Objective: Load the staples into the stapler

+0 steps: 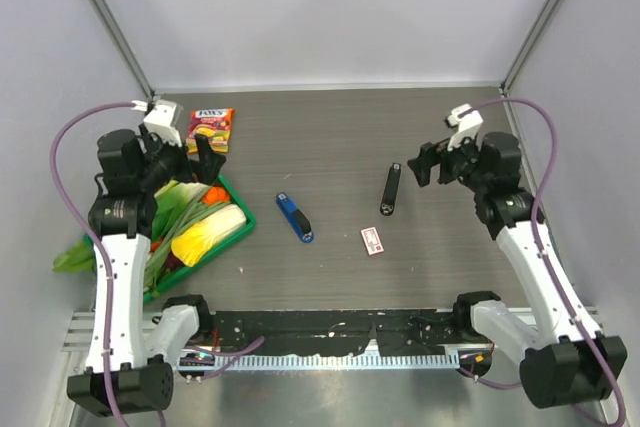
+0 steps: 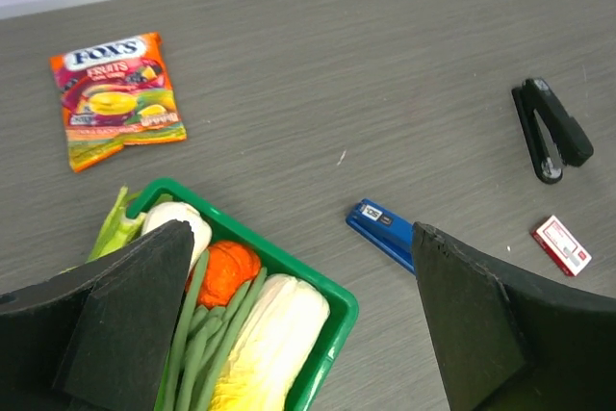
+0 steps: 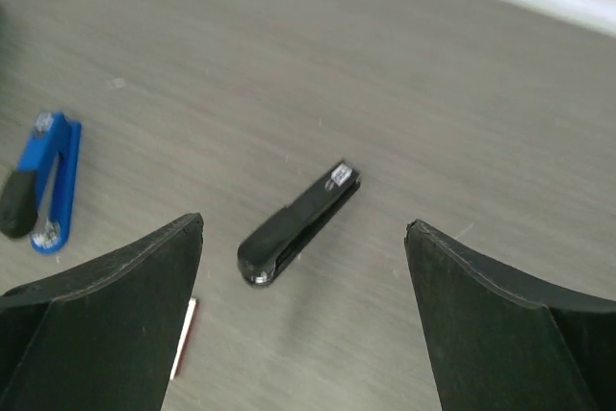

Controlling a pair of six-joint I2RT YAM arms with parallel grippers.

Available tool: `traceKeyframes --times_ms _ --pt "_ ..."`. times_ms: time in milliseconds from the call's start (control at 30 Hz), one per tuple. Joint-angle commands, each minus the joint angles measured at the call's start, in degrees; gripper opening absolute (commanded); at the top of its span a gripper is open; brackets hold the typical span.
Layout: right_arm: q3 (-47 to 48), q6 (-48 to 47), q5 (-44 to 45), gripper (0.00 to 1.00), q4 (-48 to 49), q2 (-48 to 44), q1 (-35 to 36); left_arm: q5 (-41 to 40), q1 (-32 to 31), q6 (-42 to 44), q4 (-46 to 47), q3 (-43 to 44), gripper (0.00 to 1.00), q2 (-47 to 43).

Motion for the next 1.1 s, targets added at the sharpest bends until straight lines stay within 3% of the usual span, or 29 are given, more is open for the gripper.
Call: traceKeyframes --times_ms 0,133,300,600,1067 --pt "2.08 -5.68 8.38 0.91 -5.49 3.88 7.71 -6.36 -6.28 3.13 -2.47 2.02 1.0 2.23" --pt "2.16 -7.01 12.43 0.91 -6.62 7.13 11.85 -18.56 -18.48 7.52 -2.38 1.32 1.0 5.13" --pt "1.64 -8.68 15.43 0.91 -9.26 11.88 16.85 -20.09 -24.84 10.86 -1.59 0.09 1.0 8.12" --pt "-1.88 -12.19 14.9 0.88 -11.81 15.84 23.27 -14.12 -26.08 6.47 7.45 -7.2 1.0 4.01" --pt "-1.88 -14.48 10.69 0.82 -15.16 23.4 31.27 -16.22 -26.16 7.61 8.87 -11.16 1.0 0.83"
